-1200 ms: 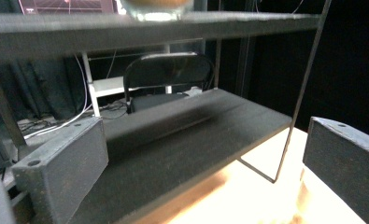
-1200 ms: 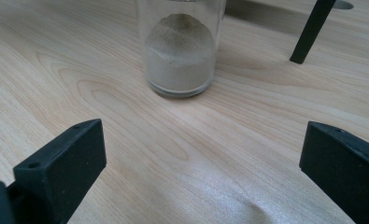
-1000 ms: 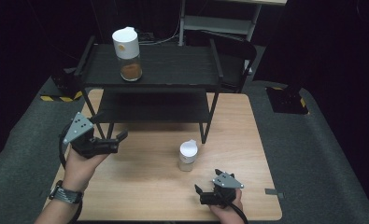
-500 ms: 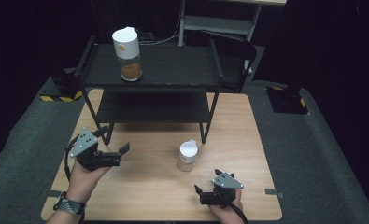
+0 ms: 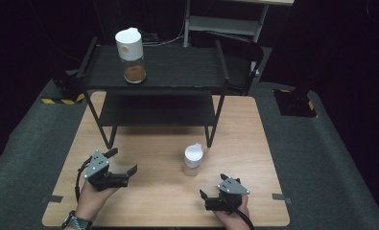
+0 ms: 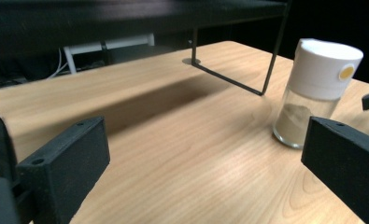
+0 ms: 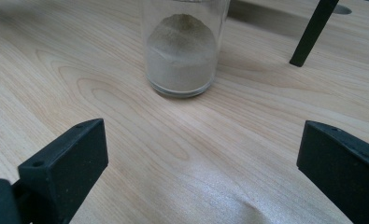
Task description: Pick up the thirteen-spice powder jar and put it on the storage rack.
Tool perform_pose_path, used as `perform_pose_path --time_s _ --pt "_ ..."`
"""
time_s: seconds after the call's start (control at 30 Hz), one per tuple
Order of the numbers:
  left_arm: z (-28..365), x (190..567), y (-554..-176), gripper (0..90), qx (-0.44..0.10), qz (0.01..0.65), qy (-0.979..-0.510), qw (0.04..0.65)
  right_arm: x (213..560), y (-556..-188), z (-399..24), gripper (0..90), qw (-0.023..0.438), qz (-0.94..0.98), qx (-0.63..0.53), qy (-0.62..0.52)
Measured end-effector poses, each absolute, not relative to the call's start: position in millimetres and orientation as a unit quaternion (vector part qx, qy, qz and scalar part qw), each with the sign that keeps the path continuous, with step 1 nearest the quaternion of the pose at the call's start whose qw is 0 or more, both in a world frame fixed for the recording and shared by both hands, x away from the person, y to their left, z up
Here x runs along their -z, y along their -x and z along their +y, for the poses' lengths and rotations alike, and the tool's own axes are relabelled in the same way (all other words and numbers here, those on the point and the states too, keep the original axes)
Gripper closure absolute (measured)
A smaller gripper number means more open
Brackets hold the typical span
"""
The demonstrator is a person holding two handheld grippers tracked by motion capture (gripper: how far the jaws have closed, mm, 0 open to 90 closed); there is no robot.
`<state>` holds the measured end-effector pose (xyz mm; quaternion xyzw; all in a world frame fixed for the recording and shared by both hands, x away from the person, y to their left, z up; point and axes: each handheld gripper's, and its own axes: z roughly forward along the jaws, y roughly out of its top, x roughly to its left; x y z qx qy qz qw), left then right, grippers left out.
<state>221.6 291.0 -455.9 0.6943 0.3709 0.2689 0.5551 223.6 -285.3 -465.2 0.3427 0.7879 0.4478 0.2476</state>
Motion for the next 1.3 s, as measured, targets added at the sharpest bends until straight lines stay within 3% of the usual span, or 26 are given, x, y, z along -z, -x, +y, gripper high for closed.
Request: perform_pose_path --time_s 0.8,1.3 --pt "295.1 499.6 -217.3 1.5 -0.244 0.393 -0.686 0.562 464.7 -223.8 -284.3 2.3 0.247 0.790 -0.446 -0.340" --pt "287.3 502.0 -213.7 1.4 -0.253 0.385 -0.708 0.535 464.4 -224.7 -281.0 4.3 0.251 0.797 -0.442 -0.327"
